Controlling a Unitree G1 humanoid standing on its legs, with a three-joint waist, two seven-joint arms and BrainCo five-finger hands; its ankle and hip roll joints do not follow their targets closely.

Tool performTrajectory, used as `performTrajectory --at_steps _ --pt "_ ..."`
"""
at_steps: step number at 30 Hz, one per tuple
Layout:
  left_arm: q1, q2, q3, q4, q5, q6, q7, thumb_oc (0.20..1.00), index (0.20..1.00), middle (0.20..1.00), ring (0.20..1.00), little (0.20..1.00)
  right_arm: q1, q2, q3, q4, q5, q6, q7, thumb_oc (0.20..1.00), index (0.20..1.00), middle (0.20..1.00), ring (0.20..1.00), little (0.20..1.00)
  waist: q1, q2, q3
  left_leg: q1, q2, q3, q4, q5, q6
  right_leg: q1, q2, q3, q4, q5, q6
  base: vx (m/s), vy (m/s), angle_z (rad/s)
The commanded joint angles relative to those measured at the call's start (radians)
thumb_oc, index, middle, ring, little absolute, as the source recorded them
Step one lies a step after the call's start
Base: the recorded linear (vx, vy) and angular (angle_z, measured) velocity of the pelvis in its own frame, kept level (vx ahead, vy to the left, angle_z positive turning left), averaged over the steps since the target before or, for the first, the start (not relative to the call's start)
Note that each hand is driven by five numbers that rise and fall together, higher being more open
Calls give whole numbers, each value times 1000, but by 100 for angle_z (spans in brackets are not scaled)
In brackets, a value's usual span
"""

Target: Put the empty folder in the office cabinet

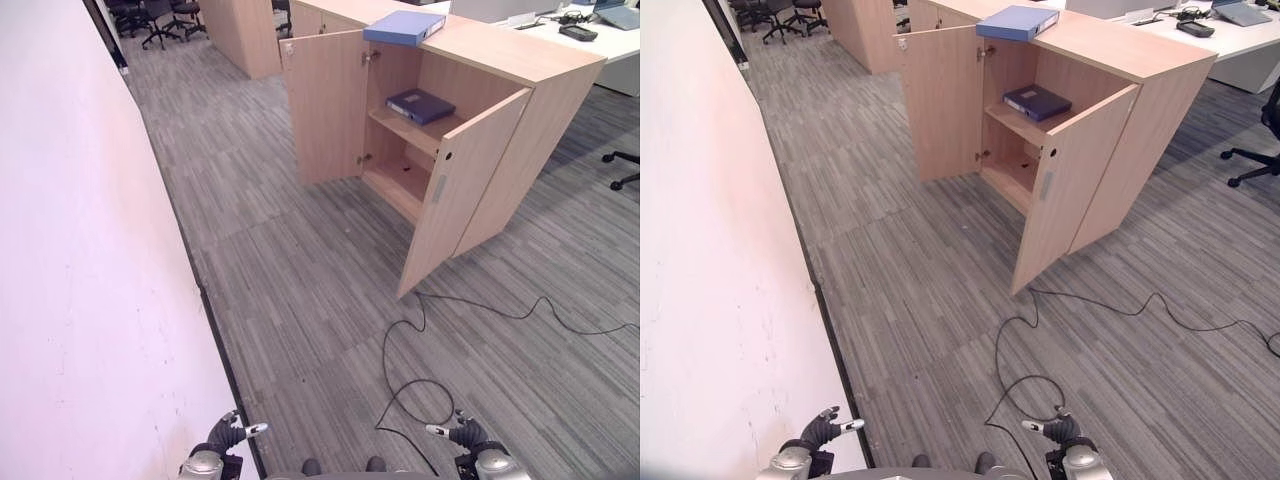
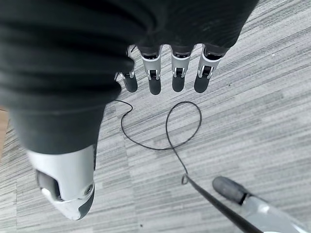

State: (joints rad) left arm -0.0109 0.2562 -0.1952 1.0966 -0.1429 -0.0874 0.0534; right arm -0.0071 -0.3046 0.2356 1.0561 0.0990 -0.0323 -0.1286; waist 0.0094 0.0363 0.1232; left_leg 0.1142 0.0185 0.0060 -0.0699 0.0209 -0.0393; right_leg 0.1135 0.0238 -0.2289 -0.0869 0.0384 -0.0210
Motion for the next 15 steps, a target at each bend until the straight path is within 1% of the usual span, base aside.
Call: performTrajectory --at_steps 1,2,3,4,6,7,8,9,10,11,12,13,14,15 --pt "-100 22 5 12 -28 -28 2 1000 1000 1000 1000 1000 -37 -20 1 -31 35 -18 -6 1000 1000 1000 1000 1000 6 -52 57 -79 94 55 181 -35 -93 45 -71 80 6 -96 106 -55 -99 8" --pt "-100 23 2 6 -28 -27 2 1000 1000 1000 1000 1000 -40 -24 2 -29 34 -17 -7 1000 1000 1000 1000 1000 11 -55 68 -109 91 48 236 -25 -95 46 -71 85 9 -96 99 -32 -106 15" --pt "-105 23 -1 4 -32 -27 3 1000 1000 1000 1000 1000 -41 -27 0 -30 36 -18 -8 1000 1000 1000 1000 1000 10 -60 79 -160 91 39 321 -6 -97 46 -72 83 14 -95 91 -26 -129 13" --pt "-111 23 -2 -4 -40 -26 4 1000 1000 1000 1000 1000 -43 -36 -9 -33 38 -12 -8 1000 1000 1000 1000 1000 10 -67 99 -232 89 28 440 63 -99 48 -71 89 28 -102 76 -19 -95 4" --pt "-111 23 -1 -4 -40 -26 4 1000 1000 1000 1000 1000 -44 -36 -9 -33 38 -12 -8 1000 1000 1000 1000 1000 8 -66 97 -239 90 25 446 61 -100 45 -69 87 29 -103 76 35 -28 -2" --pt "-114 22 -4 0 -46 -28 6 1000 1000 1000 1000 1000 -42 -40 -14 -25 45 -11 -9 1000 1000 1000 1000 1000 5 -65 99 -278 110 28 452 93 -97 54 -67 89 33 -118 72 205 22 -13" --pt "-115 20 -4 2 -50 -25 6 1000 1000 1000 1000 1000 -41 -39 -19 -13 47 -6 -12 1000 1000 1000 1000 1000 11 -64 95 -294 135 42 375 82 -90 67 -67 91 32 -133 77 209 23 -9" --pt "-114 20 -4 2 -50 -25 6 1000 1000 1000 1000 1000 -40 -39 -19 -13 47 -6 -12 1000 1000 1000 1000 1000 13 -66 97 -288 134 45 371 82 -89 70 -69 93 32 -134 77 223 43 -10" --pt "-112 20 -4 4 -48 -24 6 1000 1000 1000 1000 1000 -37 -39 -22 -8 47 -6 -12 1000 1000 1000 1000 1000 18 -67 94 -290 141 45 326 82 -88 77 -70 98 31 -140 81 198 59 -1" --pt "-111 20 -5 6 -46 -23 7 1000 1000 1000 1000 1000 -39 -40 -25 -4 48 -6 -16 1000 1000 1000 1000 1000 28 -60 92 -318 156 33 263 116 -91 91 -62 104 27 -152 87 276 82 -7" --pt "-111 20 -6 7 -48 -21 8 1000 1000 1000 1000 1000 -41 -37 -23 0 50 -5 -18 1000 1000 1000 1000 1000 36 -57 93 -316 160 23 199 144 -97 104 -62 112 29 -167 90 291 103 -3" --pt "-113 19 -8 10 -50 -22 10 1000 1000 1000 1000 1000 -48 -36 -20 6 52 -7 -24 1000 1000 1000 1000 1000 47 -51 93 -347 166 2 141 160 -102 117 -57 126 31 -184 91 269 74 2" --pt "-116 21 -7 13 -53 -23 10 1000 1000 1000 1000 1000 -52 -35 -18 10 54 -8 -24 1000 1000 1000 1000 1000 54 -55 96 -354 166 -7 97 169 -109 126 -62 137 38 -202 91 512 175 -27" --pt "-112 26 -3 16 -64 -28 10 1000 1000 1000 1000 1000 -69 -36 -15 33 56 -7 -27 1000 1000 1000 1000 1000 75 -49 94 -389 178 -61 30 188 -130 165 -58 203 62 -251 88 415 135 -46"
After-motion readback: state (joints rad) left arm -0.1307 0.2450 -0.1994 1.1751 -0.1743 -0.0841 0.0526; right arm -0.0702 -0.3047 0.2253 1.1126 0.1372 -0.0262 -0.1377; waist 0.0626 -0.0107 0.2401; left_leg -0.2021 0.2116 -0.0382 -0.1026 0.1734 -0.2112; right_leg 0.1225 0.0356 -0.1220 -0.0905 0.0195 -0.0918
